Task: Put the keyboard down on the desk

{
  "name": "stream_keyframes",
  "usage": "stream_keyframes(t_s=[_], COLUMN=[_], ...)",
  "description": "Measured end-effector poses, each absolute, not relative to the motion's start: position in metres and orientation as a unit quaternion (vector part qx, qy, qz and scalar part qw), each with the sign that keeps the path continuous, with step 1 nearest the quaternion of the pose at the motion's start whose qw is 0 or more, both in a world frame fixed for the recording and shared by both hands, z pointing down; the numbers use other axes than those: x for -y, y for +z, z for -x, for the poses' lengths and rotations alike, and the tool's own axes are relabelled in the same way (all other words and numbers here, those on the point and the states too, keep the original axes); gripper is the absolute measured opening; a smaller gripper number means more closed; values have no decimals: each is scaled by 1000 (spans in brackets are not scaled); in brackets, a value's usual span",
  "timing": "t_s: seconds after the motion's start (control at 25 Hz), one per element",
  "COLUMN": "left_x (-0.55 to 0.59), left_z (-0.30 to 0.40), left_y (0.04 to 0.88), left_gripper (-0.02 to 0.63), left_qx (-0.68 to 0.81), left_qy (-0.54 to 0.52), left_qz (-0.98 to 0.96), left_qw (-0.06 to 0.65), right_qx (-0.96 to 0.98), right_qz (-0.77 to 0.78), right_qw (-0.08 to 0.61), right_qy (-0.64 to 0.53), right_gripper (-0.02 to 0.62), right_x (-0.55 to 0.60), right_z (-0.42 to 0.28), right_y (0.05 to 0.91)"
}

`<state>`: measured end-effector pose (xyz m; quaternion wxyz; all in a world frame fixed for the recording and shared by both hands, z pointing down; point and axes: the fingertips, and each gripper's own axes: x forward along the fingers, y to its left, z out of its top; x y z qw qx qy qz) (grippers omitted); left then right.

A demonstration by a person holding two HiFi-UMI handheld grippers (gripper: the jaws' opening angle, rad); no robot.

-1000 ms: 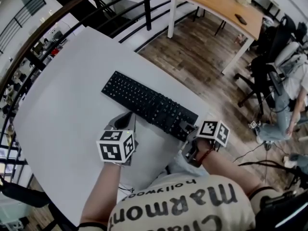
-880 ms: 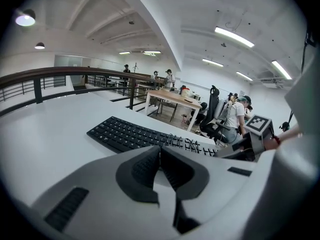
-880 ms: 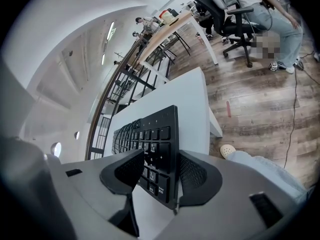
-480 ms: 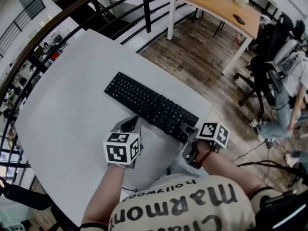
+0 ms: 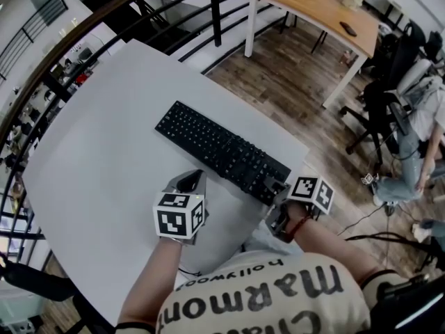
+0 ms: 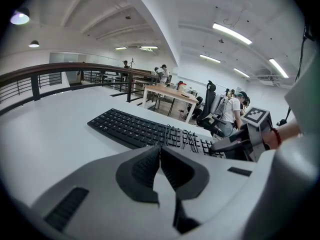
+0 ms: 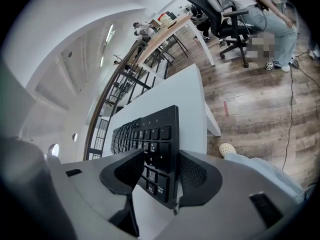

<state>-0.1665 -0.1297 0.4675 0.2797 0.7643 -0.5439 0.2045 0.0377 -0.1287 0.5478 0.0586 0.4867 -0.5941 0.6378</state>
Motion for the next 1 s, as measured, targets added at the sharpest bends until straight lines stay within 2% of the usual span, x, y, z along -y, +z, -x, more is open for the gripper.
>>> stream_keyframes(t_s=[0.6, 1.0], left_x=[123, 110], left_z=[168, 165], left_y=[472, 478], left_gripper=[11, 3], left_qx=[542, 532], left_qy=[213, 208], left_qz=[-764, -767], left_qw=[280, 293], right_qx=[604, 646], right_qz=[-478, -485], right_qw=[79, 129], right_qy=[633, 575], right_gripper=[222, 224], right_x=[126, 122], right_z=[-35, -35], right_y=[548, 545])
